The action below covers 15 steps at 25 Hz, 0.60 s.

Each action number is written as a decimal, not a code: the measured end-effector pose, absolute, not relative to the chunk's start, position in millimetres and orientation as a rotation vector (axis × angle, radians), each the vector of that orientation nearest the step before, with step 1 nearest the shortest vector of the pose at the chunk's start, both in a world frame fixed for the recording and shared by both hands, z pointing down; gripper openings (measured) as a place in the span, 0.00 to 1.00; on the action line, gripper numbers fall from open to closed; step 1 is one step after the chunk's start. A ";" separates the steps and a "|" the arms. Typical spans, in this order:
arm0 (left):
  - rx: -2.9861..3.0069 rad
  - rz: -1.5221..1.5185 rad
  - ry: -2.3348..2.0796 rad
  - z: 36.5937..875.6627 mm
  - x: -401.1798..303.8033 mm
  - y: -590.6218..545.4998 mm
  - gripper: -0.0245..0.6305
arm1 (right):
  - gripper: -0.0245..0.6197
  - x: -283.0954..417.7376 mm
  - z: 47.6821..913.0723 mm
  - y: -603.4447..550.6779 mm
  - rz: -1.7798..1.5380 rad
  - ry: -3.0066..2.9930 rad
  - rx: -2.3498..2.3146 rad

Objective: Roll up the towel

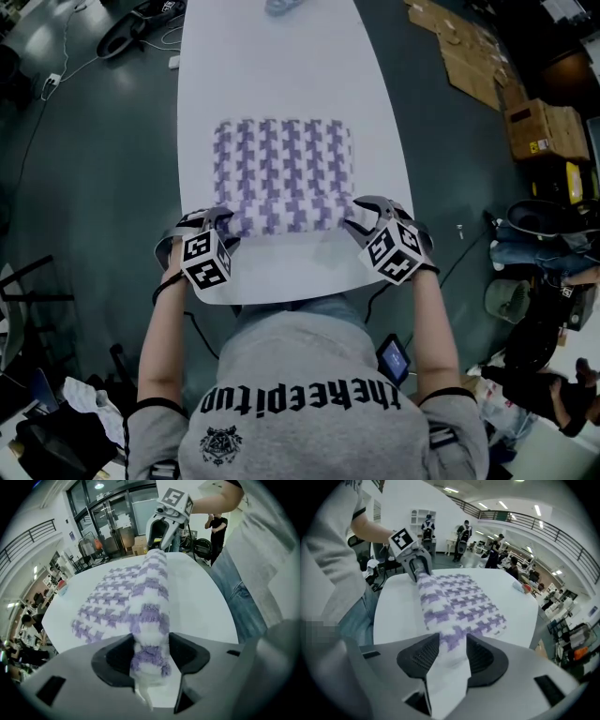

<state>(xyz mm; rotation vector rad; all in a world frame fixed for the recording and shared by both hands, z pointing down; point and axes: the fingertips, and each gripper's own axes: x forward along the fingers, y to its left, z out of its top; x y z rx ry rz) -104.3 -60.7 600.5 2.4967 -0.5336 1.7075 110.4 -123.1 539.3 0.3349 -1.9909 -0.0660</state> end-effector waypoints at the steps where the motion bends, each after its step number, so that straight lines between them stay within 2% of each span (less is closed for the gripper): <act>1: 2.495 1.711 -0.542 601.5 -104.8 -61.5 0.39 | 0.30 111.4 547.1 -116.4 -0.088 -1.963 0.293; 5: 2.493 1.712 -0.559 602.6 -105.6 -64.5 0.35 | 0.31 120.5 578.2 -112.1 -0.178 -1.835 0.240; 6: 2.494 1.712 -0.555 601.8 -105.4 -64.6 0.33 | 0.30 121.9 580.4 -114.0 -0.193 -1.821 0.250; 7: 2.496 1.713 -0.550 600.5 -105.3 -64.5 0.31 | 0.24 122.4 580.1 -115.4 -0.198 -1.819 0.262; 9: 2.501 1.713 -0.534 597.2 -105.1 -63.4 0.26 | 0.19 122.0 575.7 -115.5 -0.190 -1.829 0.279; 15: 2.514 1.677 -0.438 588.8 -98.3 -45.9 0.24 | 0.18 128.3 568.5 -98.0 -0.131 -1.848 0.283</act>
